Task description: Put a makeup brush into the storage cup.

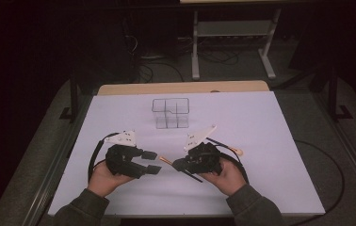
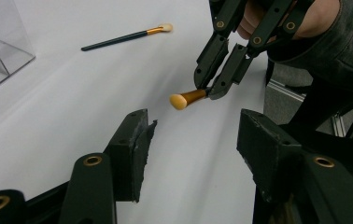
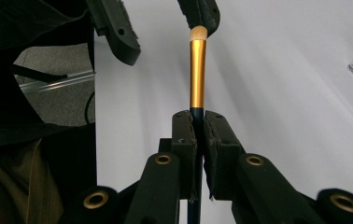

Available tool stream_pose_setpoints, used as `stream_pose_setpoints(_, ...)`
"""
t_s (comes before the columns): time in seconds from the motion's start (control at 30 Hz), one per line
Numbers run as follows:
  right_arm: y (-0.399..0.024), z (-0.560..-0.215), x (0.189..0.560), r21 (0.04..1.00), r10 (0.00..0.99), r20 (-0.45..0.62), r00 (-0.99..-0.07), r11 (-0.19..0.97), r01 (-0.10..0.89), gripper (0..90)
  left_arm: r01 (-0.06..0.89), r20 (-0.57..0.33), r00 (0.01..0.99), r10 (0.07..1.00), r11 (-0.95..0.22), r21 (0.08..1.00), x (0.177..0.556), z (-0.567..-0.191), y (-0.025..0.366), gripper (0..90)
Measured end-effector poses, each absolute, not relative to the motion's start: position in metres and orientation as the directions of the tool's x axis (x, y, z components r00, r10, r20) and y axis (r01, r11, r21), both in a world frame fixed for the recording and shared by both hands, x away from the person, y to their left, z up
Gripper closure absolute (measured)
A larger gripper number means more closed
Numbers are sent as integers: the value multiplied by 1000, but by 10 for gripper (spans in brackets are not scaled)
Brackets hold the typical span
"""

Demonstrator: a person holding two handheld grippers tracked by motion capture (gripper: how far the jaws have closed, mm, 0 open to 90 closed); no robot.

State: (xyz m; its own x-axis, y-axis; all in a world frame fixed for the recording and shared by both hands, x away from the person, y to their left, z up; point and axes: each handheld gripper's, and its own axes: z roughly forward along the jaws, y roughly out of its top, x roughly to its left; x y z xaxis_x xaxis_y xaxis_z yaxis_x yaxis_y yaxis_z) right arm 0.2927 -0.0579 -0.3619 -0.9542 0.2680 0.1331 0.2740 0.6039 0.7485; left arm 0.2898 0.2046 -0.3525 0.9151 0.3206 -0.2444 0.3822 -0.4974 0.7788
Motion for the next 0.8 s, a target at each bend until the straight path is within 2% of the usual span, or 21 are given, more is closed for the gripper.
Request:
stream_pose_setpoints(0.3, -56, -361, 290, 757, 249, 121, -961, 603, 252, 827, 364, -232, 925, 300, -532, 764, 293, -346, 200, 473)
stream_pose_setpoints(0.8, -57, -358, 286, 773, 223, 95, -970, 598, 213, 827, 364, -261, 931, 256, -575, 733, 302, -341, 188, 643)
